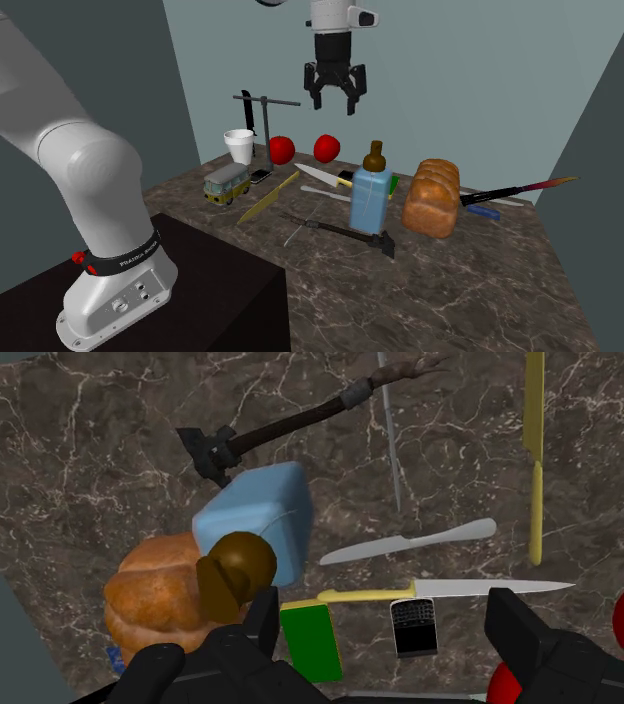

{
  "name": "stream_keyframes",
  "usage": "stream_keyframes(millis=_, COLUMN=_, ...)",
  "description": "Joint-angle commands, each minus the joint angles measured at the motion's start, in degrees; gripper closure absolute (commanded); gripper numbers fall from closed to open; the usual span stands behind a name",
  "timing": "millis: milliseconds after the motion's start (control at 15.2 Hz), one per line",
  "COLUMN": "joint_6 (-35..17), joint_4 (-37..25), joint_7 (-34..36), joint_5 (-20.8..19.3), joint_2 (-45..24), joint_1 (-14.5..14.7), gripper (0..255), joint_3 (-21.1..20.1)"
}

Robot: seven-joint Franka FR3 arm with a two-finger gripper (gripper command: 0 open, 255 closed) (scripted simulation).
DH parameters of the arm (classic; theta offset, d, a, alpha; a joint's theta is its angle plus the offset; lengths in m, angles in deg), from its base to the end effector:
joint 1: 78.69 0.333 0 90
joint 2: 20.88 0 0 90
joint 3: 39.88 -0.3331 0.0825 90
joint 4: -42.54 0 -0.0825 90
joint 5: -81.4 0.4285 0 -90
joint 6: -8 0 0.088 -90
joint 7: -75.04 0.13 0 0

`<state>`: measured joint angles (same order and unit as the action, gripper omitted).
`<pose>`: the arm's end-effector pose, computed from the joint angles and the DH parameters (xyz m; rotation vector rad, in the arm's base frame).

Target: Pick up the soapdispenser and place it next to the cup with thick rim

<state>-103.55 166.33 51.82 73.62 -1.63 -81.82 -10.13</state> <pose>0.4178 -0.3033 0.5039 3.1273 -0.1662 0.1428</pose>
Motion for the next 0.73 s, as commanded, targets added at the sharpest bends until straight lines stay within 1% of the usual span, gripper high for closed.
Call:
stream_keyframes(millis=0, joint_6=-1.44, joint_4=-2.52, joint_7=-3.56, joint_5=1.82, joint_2=-4.11, joint_1=0.27, gripper=0, joint_3=2.64)
stream_keyframes(millis=264, joint_6=-3.48, joint_4=-8.17, joint_7=-11.46, joint_5=7.44, joint_2=-13.11, joint_1=0.26, gripper=0, joint_3=7.55)
stream_keyframes(millis=396, joint_6=-3.93, joint_4=-11.52, joint_7=-15.77, joint_5=11.25, joint_2=-18.19, joint_1=-0.39, gripper=0, joint_3=9.45)
stream_keyframes(millis=462, joint_6=-3.97, joint_4=-12.62, joint_7=-17.10, joint_5=12.51, joint_2=-19.79, joint_1=-0.81, gripper=0, joint_3=9.82)
stream_keyframes(millis=660, joint_6=-6.11, joint_4=-11.15, joint_7=-17.62, joint_5=13.25, joint_2=-20.70, joint_1=-0.97, gripper=0, joint_3=9.71)
